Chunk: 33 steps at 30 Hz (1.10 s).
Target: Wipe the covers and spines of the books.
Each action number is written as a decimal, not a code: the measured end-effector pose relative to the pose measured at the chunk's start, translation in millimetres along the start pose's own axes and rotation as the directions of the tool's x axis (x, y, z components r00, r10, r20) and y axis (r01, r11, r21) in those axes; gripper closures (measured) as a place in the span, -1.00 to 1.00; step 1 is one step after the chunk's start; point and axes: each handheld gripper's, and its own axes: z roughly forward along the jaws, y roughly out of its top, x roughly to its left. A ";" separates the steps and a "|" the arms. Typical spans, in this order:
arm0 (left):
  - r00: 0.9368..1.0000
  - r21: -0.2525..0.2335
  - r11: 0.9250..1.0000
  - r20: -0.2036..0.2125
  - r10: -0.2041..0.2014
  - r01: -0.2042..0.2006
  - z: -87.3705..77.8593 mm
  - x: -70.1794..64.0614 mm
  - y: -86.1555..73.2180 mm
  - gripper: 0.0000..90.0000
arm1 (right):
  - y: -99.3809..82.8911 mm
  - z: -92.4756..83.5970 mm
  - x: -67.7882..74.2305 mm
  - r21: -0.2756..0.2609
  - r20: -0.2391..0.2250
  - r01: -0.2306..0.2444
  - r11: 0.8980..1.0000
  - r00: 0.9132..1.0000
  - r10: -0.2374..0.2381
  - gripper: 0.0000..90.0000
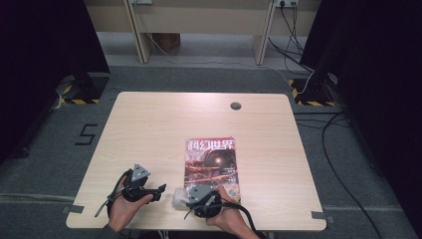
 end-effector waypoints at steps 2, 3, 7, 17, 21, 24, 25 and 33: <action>1.000 -0.002 1.000 0.002 -0.003 0.003 0.0 -0.3 -0.1 -0.63 | -6.2 -5.7 -7.3 0.000 0.010 -0.032 0.999 0.999 0.032 0.67; 1.000 -0.003 1.000 0.000 -0.001 0.001 0.4 -0.2 0.5 -0.63 | -9.1 -8.0 -10.9 0.002 0.020 -0.053 0.999 0.998 0.053 0.68; 1.000 0.002 1.000 0.021 -0.014 0.014 1.0 -2.7 -0.8 -0.63 | -18.8 -11.2 -23.6 -0.001 0.038 -0.101 0.995 0.994 0.101 0.68; 0.996 -0.008 1.000 0.086 0.006 -0.006 1.0 -21.9 0.8 -0.63 | -44.8 -31.5 -48.3 0.001 0.138 -0.169 0.986 0.976 0.167 0.65; 0.993 -0.006 1.000 0.115 0.021 -0.021 5.8 -33.7 3.9 -0.64 | -48.1 -34.5 -43.7 -0.002 0.137 -0.171 0.985 0.976 0.169 0.64; 0.990 -0.007 1.000 0.142 0.028 -0.028 12.1 -42.9 7.9 -0.64 | -48.3 -35.5 -35.4 -0.003 0.120 -0.155 0.988 0.981 0.154 0.64; 0.989 -0.006 0.999 0.142 0.039 -0.039 14.5 -46.2 9.5 -0.64 | -49.0 -36.3 -33.6 -0.003 0.120 -0.152 0.988 0.981 0.151 0.64; 0.978 0.046 0.992 0.177 0.106 -0.115 29.3 -64.4 10.2 -0.62 | -64.8 -49.3 -44.9 -0.008 0.147 -0.199 0.980 0.969 0.198 0.62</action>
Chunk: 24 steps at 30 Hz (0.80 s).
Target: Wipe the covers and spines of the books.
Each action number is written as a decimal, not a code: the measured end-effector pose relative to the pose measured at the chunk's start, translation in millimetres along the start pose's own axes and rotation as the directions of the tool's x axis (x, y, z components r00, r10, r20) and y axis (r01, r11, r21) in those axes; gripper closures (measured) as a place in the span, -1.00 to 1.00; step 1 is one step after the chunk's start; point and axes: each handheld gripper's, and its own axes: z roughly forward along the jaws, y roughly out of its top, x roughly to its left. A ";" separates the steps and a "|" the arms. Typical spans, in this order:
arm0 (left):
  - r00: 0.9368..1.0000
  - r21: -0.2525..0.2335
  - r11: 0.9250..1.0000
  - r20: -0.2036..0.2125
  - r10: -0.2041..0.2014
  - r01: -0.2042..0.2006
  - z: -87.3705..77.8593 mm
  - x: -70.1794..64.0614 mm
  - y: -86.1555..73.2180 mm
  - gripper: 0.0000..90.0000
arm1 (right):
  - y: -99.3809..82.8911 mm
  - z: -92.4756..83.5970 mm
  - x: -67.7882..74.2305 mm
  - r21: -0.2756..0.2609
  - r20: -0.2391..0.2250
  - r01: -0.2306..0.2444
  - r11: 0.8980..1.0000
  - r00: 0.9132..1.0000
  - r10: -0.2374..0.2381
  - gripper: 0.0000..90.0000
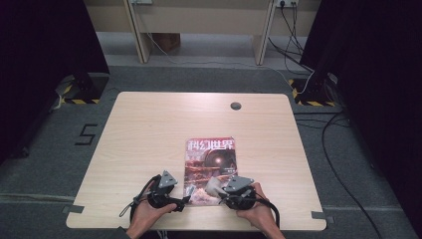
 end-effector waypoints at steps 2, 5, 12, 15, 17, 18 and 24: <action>1.000 0.008 1.000 -0.005 0.014 -0.014 1.6 -1.5 0.8 -0.62 | -4.1 -3.7 -3.3 0.001 0.013 -0.007 1.000 1.000 0.007 0.62; 0.999 0.022 0.999 -0.023 0.029 -0.028 3.7 -1.6 0.2 -0.64 | -9.9 -8.8 -8.0 0.004 0.022 -0.020 1.000 1.000 0.020 0.62; 0.998 0.031 0.999 -0.048 0.042 -0.040 4.3 -3.2 0.0 -0.68 | -12.4 -12.8 -5.7 0.013 0.032 -0.012 1.000 0.999 0.012 0.62; 0.997 0.032 0.998 -0.054 0.051 -0.049 4.6 -3.7 0.4 -0.71 | -11.0 -11.3 -6.7 0.014 0.027 -0.014 1.000 1.000 0.014 0.61; 0.997 0.030 0.998 -0.059 0.050 -0.048 4.2 -4.3 -0.2 -0.70 | -7.8 -8.0 -9.5 0.016 0.034 -0.011 1.000 0.999 0.010 0.62; 0.997 0.032 0.998 -0.058 0.054 -0.052 4.3 -4.3 0.2 -0.70 | -6.4 -6.4 -10.9 0.015 0.033 -0.007 1.000 0.999 0.006 0.62; 0.999 0.031 0.999 -0.040 0.034 -0.032 5.5 -1.4 0.0 -0.71 | 5.2 6.0 -29.9 0.022 0.073 -0.011 1.000 0.997 0.009 0.64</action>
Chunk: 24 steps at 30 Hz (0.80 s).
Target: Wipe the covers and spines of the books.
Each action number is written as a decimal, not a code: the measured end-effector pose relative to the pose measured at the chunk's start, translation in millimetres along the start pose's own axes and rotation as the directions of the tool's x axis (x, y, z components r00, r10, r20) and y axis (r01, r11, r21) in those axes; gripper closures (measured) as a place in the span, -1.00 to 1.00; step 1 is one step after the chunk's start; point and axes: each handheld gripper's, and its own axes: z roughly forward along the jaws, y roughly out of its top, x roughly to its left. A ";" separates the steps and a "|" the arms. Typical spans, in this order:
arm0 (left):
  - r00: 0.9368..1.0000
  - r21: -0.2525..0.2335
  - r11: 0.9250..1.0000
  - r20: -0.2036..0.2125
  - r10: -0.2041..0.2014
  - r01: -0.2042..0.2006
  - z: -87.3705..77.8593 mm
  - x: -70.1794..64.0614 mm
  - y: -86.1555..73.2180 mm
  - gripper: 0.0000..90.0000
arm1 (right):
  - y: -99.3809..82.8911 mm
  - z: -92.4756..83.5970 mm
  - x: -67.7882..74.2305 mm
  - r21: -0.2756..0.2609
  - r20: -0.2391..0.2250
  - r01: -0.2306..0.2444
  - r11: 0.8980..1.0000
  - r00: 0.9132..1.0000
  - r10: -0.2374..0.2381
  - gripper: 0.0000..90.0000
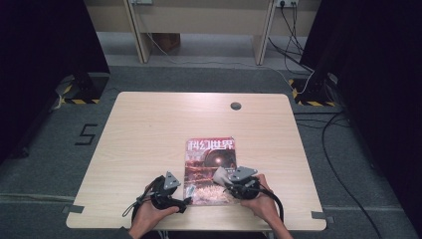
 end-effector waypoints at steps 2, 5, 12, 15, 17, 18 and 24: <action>1.000 0.000 1.000 0.003 -0.009 0.009 0.2 0.8 -0.5 -0.73 | 3.8 4.8 -10.6 0.005 0.016 -0.012 1.000 1.000 0.012 0.64; 1.000 -0.003 1.000 0.001 -0.013 0.013 0.1 0.8 -1.2 -0.73 | 9.1 10.8 -24.6 0.013 0.040 -0.027 1.000 0.999 0.026 0.64; 1.000 -0.004 1.000 0.013 -0.017 0.017 0.4 2.2 -1.7 -0.73 | 27.7 30.6 -59.9 0.038 0.099 -0.076 0.996 0.993 0.072 0.66; 1.000 -0.009 1.000 0.011 -0.015 0.015 -0.1 1.4 -2.3 -0.71 | 40.2 41.0 -72.6 0.072 0.144 -0.070 0.995 0.988 0.059 0.65; 1.000 -0.007 1.000 0.014 -0.009 0.009 0.2 2.0 -1.6 -0.71 | 46.7 46.0 -77.7 0.088 0.161 -0.082 0.993 0.985 0.067 0.65; 1.000 -0.008 1.000 0.017 -0.012 0.012 0.2 2.4 -2.1 -0.71 | 49.5 49.1 -81.7 0.089 0.167 -0.087 0.992 0.983 0.071 0.66; 1.000 -0.011 1.000 0.015 -0.012 0.012 -0.1 1.8 -2.4 -0.70 | 60.4 63.7 -106.4 0.079 0.232 -0.166 0.983 0.962 0.144 0.69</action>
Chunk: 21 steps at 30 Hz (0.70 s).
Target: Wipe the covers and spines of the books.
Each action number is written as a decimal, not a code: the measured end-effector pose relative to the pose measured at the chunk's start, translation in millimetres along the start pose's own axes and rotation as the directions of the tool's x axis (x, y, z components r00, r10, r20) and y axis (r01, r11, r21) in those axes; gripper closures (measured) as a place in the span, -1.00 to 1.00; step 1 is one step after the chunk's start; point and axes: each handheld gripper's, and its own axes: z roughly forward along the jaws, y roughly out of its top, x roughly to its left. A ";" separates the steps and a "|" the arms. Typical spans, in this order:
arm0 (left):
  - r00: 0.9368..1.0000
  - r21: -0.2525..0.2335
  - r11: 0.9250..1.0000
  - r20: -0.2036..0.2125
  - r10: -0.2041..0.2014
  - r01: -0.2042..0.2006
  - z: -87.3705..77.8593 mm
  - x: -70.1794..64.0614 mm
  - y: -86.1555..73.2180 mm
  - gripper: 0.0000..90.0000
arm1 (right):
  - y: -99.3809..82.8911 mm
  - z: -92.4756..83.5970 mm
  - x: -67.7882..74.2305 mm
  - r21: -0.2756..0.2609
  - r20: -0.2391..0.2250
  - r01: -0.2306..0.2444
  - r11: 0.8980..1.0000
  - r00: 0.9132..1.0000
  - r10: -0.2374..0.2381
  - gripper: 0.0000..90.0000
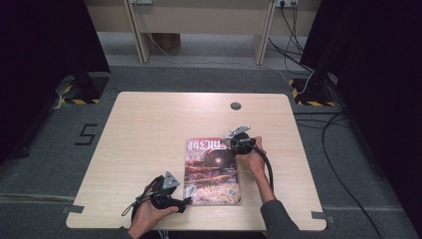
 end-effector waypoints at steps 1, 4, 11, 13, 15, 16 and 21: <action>1.000 -0.002 1.000 0.001 -0.001 0.001 0.0 0.1 -0.2 -0.70 | 1.9 1.9 -1.4 0.007 0.008 -0.023 1.000 1.000 0.023 0.69; 1.000 0.003 1.000 0.006 0.004 -0.004 0.3 0.7 0.6 -0.70 | 6.4 6.6 -6.6 0.018 0.035 -0.033 0.999 0.999 0.032 0.72; 1.000 0.000 1.000 0.003 -0.002 0.002 0.1 0.4 -0.1 -0.70 | 8.7 -2.3 -8.8 -0.025 0.061 -0.016 1.000 0.998 0.018 0.73; 1.000 -0.002 1.000 0.000 0.002 -0.002 0.0 -0.2 0.0 -0.70 | 8.6 -8.6 -10.7 -0.042 0.066 -0.029 0.999 0.997 0.032 0.73; 1.000 0.003 1.000 0.003 0.006 -0.006 0.1 0.3 0.6 -0.70 | 7.9 -15.9 -12.9 -0.072 0.055 -0.039 0.997 0.998 0.043 0.73; 1.000 0.003 1.000 0.003 0.002 -0.002 0.0 0.7 0.2 -0.70 | 7.0 -19.3 -12.6 -0.079 0.046 -0.041 0.996 0.998 0.045 0.73; 1.000 0.002 1.000 0.006 0.000 0.000 0.2 1.1 0.1 -0.70 | 2.2 -32.8 -8.9 -0.128 0.021 -0.014 0.992 1.000 0.017 0.73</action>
